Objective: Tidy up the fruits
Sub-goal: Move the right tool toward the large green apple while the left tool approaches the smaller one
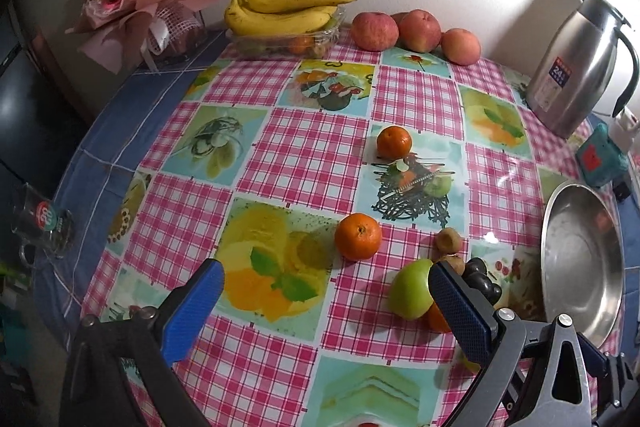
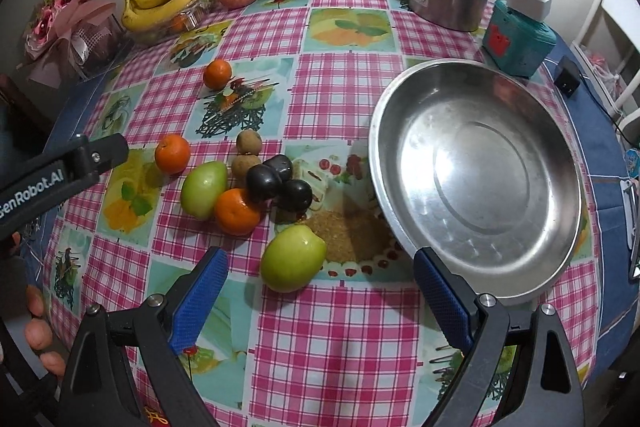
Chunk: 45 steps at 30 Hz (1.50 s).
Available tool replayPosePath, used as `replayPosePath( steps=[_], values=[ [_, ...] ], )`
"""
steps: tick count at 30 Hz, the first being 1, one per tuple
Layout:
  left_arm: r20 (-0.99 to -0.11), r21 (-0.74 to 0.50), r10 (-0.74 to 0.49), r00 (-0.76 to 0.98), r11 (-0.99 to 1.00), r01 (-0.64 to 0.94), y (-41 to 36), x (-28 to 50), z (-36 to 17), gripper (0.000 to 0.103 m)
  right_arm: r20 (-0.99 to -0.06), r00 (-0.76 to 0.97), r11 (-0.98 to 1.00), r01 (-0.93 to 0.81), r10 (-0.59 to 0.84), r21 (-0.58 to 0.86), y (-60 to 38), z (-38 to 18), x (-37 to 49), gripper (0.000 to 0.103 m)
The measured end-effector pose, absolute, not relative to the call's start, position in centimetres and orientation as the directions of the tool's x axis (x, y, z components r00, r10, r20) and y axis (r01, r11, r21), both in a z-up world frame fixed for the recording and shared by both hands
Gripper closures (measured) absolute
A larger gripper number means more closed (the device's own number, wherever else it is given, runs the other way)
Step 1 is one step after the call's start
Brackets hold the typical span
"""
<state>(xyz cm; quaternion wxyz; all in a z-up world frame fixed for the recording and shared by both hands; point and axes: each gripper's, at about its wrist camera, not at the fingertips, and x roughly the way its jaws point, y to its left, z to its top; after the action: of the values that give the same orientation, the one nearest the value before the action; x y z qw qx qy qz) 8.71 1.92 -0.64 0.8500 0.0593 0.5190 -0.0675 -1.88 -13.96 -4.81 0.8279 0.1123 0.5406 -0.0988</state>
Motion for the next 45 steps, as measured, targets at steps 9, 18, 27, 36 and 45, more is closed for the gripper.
replayPosePath(
  steps=[9,18,27,36,45],
  values=[
    [-0.904,-0.041,-0.118,0.412,0.981,0.191,1.4,10.5,-1.2,0.0,-0.919,0.393,0.961,0.257,-0.01,0.1,-13.4,-5.2,-0.3,0.009],
    [-0.92,-0.116,-0.189,0.342,0.968,0.224,0.9,10.5,-2.6,0.001,-0.927,0.374,0.961,0.251,0.012,0.114,-13.2,-5.7,0.2,0.013],
    [-0.943,-0.193,-0.245,0.226,0.954,0.229,0.1,10.4,-5.5,0.015,-0.949,0.314,0.957,0.268,0.023,0.112,-13.3,-7.7,0.1,0.024],
    [-0.943,-0.248,-0.291,0.164,0.939,0.236,-1.0,10.0,-6.8,0.031,-0.957,0.286,0.956,0.264,0.051,0.13,-13.1,-8.7,0.2,0.034],
    [-0.93,-0.304,-0.337,0.146,0.929,0.208,-1.0,9.9,-7.3,0.06,-0.958,0.279,0.953,0.265,0.07,0.147,-13.1,-9.2,0.4,0.046]
  ],
)
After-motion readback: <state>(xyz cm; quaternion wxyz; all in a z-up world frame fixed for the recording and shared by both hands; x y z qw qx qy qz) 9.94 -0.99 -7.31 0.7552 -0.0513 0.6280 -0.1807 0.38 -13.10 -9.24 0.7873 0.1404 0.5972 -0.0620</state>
